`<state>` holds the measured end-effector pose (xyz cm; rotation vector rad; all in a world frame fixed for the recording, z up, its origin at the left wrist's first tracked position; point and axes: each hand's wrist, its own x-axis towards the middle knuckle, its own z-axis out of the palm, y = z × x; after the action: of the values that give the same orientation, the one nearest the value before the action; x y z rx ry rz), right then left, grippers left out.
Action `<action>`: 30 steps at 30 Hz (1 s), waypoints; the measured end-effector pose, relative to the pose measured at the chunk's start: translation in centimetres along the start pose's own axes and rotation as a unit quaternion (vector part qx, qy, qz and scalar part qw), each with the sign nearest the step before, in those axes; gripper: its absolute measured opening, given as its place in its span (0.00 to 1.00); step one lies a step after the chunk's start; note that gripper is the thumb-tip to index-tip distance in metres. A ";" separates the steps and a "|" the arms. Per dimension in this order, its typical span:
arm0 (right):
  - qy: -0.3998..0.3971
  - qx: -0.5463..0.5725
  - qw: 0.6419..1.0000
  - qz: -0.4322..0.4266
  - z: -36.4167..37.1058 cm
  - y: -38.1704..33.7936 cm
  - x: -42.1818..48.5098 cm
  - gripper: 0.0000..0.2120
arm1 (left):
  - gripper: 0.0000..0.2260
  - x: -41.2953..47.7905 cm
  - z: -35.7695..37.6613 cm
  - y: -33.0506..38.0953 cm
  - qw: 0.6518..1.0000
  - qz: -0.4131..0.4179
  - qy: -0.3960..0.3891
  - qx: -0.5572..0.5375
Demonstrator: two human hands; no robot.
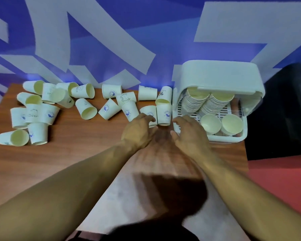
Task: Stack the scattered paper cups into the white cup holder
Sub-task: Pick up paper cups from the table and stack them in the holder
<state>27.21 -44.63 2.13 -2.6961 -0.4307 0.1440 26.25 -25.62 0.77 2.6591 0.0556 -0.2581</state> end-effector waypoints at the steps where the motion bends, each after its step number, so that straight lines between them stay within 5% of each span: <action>1: -0.014 -0.002 1.000 0.002 0.3 -0.5 0.7 0.18 | 0.16 0.4 -0.3 -0.6 1.000 -0.004 -0.004 0.001; 13: -0.113 -0.136 0.983 -0.047 5.1 -2.3 9.2 0.27 | 0.19 7.3 1.9 -4.2 1.000 0.009 -0.024 -0.003; 23: -0.143 -0.265 0.953 -0.038 7.3 -2.5 11.8 0.24 | 0.22 9.5 4.9 -4.3 0.997 0.004 -0.052 0.051; 30: -0.164 -0.264 0.948 -0.063 5.7 -3.4 10.7 0.13 | 0.21 7.9 3.4 -3.2 0.999 0.001 -0.037 0.015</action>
<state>35.51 -36.07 -2.08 -3.1611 -0.8450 0.5124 33.16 -24.34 -5.16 2.6755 0.0250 -0.3595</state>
